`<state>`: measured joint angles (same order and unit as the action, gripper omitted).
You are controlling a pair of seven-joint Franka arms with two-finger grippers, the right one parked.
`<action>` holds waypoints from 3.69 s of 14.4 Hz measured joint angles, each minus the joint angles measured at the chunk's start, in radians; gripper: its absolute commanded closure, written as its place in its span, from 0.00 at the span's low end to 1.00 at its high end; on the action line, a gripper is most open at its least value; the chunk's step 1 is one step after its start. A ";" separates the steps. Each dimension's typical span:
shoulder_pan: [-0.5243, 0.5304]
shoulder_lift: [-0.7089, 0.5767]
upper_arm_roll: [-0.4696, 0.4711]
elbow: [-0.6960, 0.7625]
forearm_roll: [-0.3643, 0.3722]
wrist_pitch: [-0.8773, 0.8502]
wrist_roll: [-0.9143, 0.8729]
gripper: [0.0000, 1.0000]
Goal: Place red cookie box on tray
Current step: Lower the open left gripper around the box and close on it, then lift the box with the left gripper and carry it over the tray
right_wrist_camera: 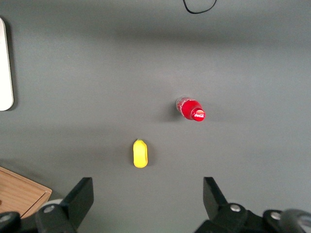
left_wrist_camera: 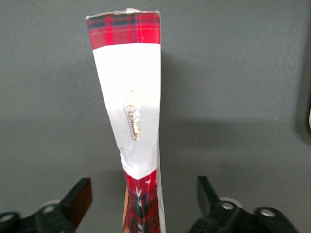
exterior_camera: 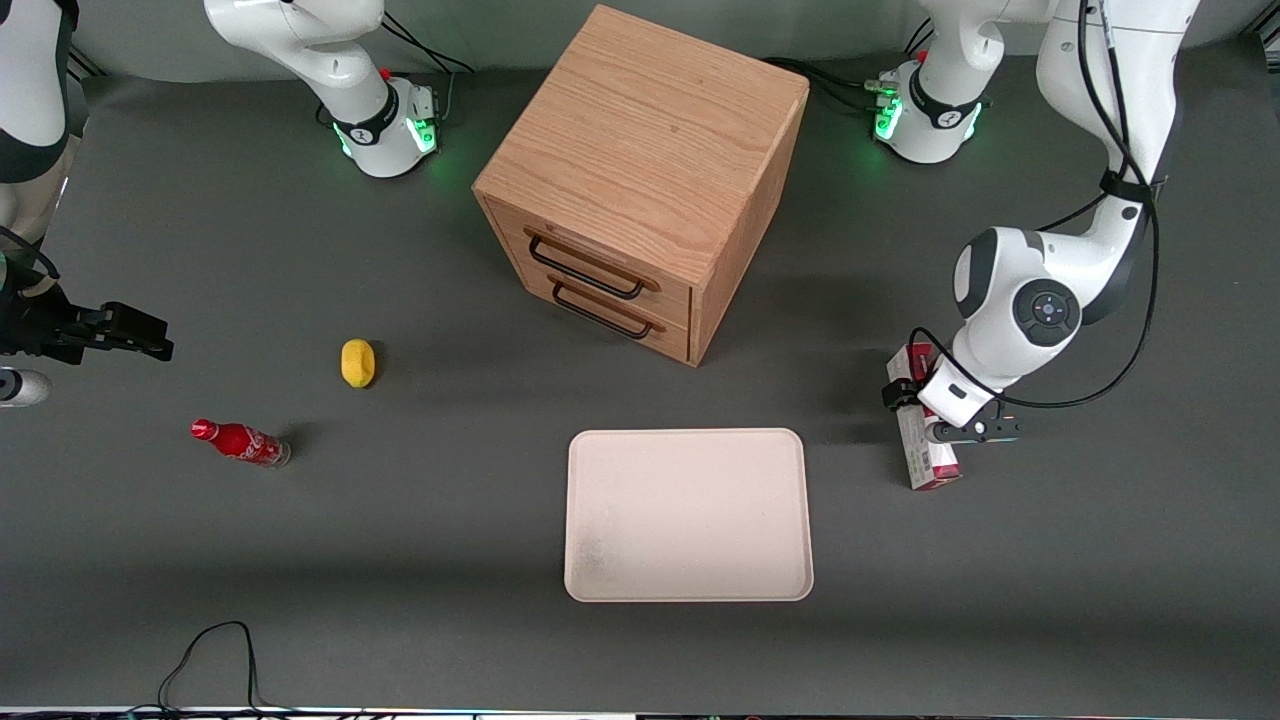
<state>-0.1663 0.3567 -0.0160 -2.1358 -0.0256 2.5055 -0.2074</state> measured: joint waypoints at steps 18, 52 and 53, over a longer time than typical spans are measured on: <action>0.018 -0.158 0.000 0.121 0.000 -0.318 -0.020 1.00; -0.280 0.372 -0.012 1.267 0.043 -0.850 -0.354 1.00; -0.280 0.403 -0.012 1.254 0.044 -0.807 -0.352 1.00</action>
<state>-0.4462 0.7597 -0.0278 -0.8813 0.0179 1.6981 -0.5591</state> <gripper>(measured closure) 0.974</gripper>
